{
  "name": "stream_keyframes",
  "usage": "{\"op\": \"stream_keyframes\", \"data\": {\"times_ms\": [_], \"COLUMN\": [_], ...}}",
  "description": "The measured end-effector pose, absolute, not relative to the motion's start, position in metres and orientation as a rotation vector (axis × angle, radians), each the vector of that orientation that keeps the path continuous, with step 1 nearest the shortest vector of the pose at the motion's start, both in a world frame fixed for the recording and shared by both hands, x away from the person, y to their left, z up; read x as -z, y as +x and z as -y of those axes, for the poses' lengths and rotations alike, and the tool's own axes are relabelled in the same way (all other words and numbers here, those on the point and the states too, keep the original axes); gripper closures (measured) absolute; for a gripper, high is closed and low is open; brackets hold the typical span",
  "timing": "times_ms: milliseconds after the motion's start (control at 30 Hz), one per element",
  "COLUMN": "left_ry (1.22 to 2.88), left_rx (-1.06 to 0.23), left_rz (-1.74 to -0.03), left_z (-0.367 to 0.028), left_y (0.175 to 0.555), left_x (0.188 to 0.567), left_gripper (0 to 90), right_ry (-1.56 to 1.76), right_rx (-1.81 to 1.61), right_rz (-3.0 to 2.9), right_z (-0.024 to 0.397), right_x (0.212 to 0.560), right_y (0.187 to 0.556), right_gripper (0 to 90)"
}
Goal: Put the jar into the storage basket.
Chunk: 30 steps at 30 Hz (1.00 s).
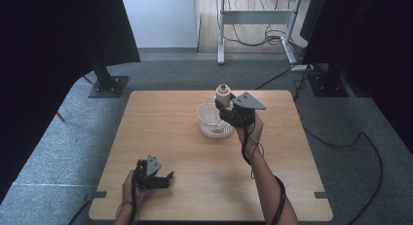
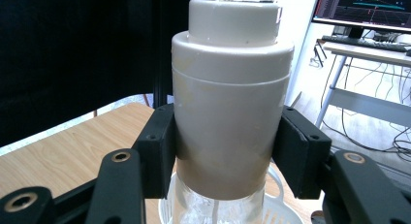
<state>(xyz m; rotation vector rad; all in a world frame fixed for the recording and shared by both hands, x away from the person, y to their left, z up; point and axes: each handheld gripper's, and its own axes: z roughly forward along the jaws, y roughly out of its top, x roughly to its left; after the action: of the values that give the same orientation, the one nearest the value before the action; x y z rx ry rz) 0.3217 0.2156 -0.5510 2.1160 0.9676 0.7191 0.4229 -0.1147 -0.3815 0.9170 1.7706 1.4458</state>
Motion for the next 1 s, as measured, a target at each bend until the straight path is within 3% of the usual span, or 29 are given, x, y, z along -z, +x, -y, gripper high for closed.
{"op": "stream_keyframes", "data": {"times_ms": [667,1000], "left_ry": [2.115,2.122], "left_rx": [-0.707,-0.709], "left_rz": [-0.965,-0.958], "left_z": [-0.216,-0.215], "left_y": [0.322,0.321], "left_x": [0.551,0.551], "left_gripper": [9.2,9.1], "right_ry": [0.977,1.026], "right_rx": [-1.449,-1.418], "right_rz": [-1.745,-1.759], "right_z": [0.099,0.091], "right_x": [0.392,0.420], "right_y": [0.453,0.462], "right_gripper": [45.6,45.6]}}
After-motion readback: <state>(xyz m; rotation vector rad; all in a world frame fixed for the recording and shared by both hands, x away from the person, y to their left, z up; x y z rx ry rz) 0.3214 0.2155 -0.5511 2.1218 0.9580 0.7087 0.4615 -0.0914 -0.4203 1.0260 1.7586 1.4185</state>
